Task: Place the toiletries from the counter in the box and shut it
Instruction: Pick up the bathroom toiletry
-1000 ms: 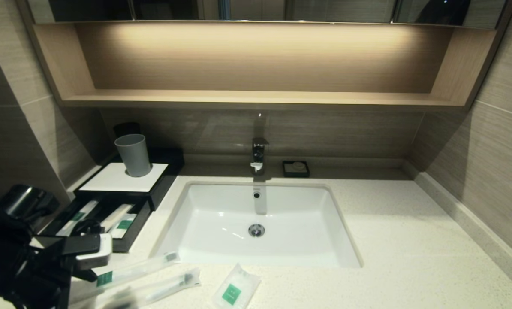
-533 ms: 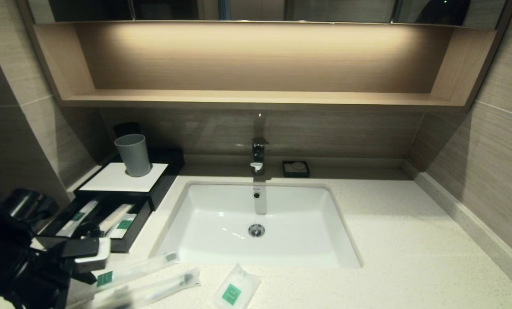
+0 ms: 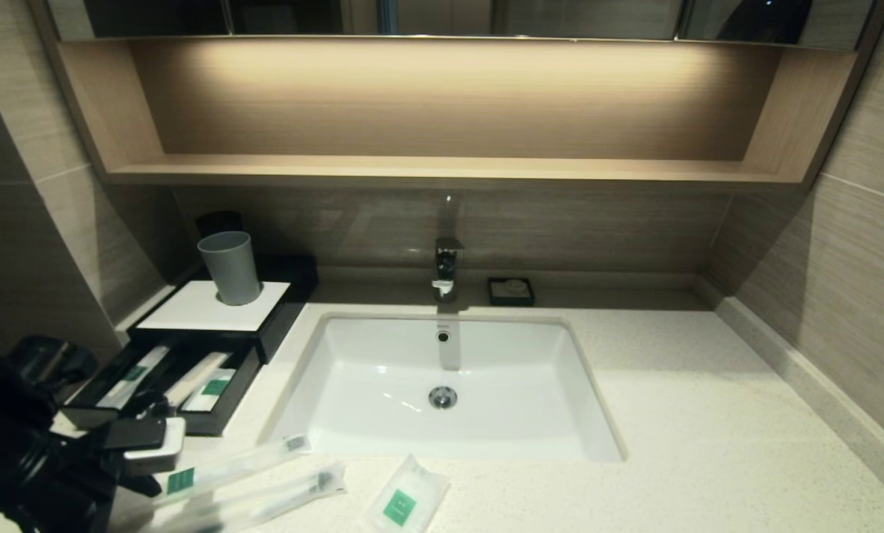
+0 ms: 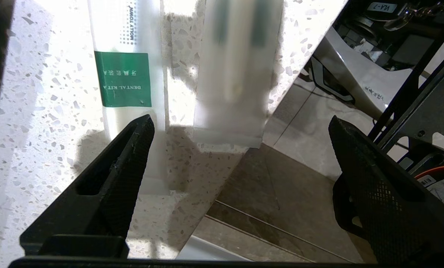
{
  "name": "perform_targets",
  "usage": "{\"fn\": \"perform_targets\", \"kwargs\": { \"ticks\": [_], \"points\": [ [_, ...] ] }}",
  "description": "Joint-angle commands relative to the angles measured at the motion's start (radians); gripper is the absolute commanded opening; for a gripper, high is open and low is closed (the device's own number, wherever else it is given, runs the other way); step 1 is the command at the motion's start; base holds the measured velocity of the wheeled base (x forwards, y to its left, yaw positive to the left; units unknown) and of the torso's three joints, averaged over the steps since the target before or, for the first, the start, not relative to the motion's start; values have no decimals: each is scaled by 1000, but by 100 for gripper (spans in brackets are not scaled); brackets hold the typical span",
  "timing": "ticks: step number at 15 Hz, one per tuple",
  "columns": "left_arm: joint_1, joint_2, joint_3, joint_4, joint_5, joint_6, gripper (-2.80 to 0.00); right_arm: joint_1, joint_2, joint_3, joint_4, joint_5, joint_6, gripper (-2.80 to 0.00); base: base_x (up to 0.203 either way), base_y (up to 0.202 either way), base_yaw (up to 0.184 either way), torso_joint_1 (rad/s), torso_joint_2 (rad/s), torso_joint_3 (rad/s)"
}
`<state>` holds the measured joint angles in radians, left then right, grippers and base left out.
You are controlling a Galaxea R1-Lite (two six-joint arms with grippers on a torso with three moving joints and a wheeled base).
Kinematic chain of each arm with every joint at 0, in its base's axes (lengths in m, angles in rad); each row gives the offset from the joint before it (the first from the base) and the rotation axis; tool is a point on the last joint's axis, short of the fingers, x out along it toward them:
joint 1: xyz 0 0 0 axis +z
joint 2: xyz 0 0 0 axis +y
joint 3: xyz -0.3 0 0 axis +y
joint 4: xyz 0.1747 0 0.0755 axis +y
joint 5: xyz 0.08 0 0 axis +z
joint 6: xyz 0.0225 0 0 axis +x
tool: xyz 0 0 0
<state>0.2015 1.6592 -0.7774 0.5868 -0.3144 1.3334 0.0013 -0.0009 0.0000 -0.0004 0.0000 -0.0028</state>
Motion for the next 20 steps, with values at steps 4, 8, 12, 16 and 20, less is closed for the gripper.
{"fn": "perform_targets", "kwargs": {
  "ticks": [4, 8, 12, 16, 20],
  "points": [
    [1, 22, -5, 4, -2, 15, 0, 0, 1, 2, 0, 0, 0, -280, 0, 0, 0, 0, 0, 0],
    [1, 36, -8, 4, -5, 23, 0, 0, 1, 2, 0, 0, 0, -280, 0, 0, 0, 0, 0, 0],
    [-5, 61, -2, -52, -5, 32, 0, 0, 1, 2, -1, 0, 0, -280, 0, 0, 0, 0, 0, 0],
    [-8, 60, 15, -101, -5, 29, 0, 0, -1, 2, 0, 0, 0, -280, 0, 0, 0, 0, 0, 0],
    [-10, 63, 21, -101, -5, 27, 0, 0, 1, 2, -1, 0, 0, -280, 0, 0, 0, 0, 0, 0]
  ]
}}
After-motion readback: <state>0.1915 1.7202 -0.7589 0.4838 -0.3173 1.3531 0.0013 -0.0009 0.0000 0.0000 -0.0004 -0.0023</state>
